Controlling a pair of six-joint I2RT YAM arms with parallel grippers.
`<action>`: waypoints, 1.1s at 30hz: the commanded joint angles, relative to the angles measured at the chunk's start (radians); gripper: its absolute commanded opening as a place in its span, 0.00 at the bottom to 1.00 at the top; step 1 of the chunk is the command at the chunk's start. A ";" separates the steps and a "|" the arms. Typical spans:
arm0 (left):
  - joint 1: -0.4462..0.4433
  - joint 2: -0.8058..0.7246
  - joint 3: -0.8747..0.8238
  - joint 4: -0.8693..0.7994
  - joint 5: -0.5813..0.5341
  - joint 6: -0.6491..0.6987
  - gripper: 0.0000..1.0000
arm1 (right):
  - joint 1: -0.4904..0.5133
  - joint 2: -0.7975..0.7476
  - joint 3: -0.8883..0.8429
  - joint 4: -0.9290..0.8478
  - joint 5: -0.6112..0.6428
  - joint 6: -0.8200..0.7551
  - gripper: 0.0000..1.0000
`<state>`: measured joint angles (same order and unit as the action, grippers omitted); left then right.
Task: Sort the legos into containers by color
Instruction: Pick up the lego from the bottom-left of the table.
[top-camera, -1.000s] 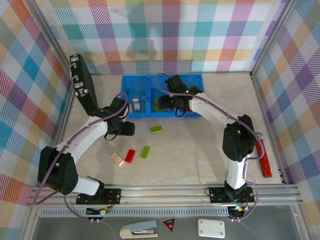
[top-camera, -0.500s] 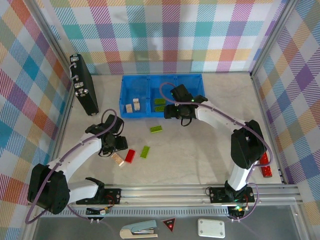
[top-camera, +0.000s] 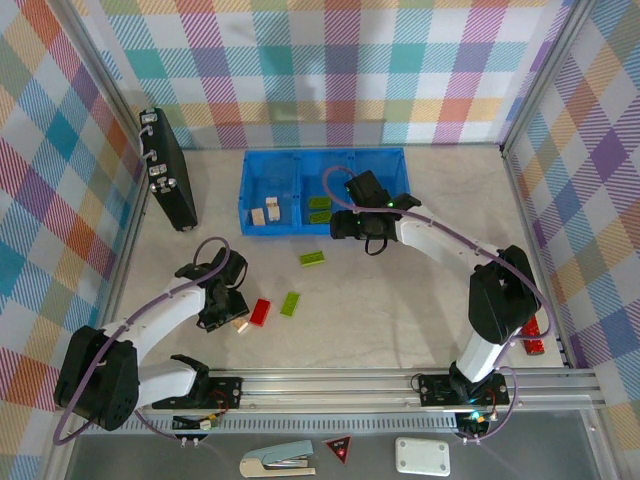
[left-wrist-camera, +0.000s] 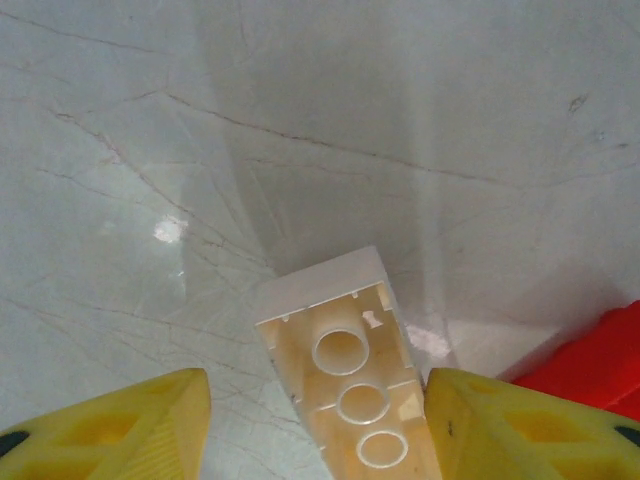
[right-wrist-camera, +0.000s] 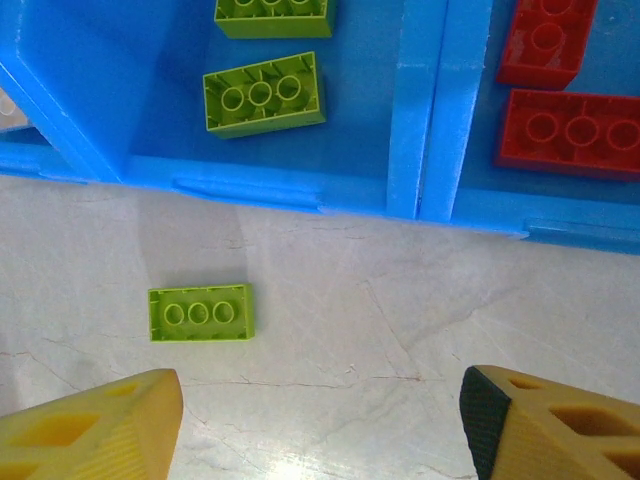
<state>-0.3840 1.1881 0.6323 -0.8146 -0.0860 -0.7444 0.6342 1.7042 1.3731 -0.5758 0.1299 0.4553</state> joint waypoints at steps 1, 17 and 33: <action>-0.004 -0.009 -0.033 0.027 0.033 -0.038 0.57 | 0.004 -0.029 0.003 0.004 0.000 -0.001 0.74; -0.004 0.014 -0.043 0.056 0.058 -0.021 0.46 | 0.004 -0.034 0.002 -0.006 -0.001 0.006 0.73; -0.006 0.066 -0.032 0.083 0.078 0.009 0.40 | 0.004 -0.043 -0.019 -0.009 0.000 0.015 0.73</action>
<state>-0.3840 1.2446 0.5930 -0.7315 -0.0235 -0.7536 0.6342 1.6985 1.3663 -0.5774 0.1295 0.4564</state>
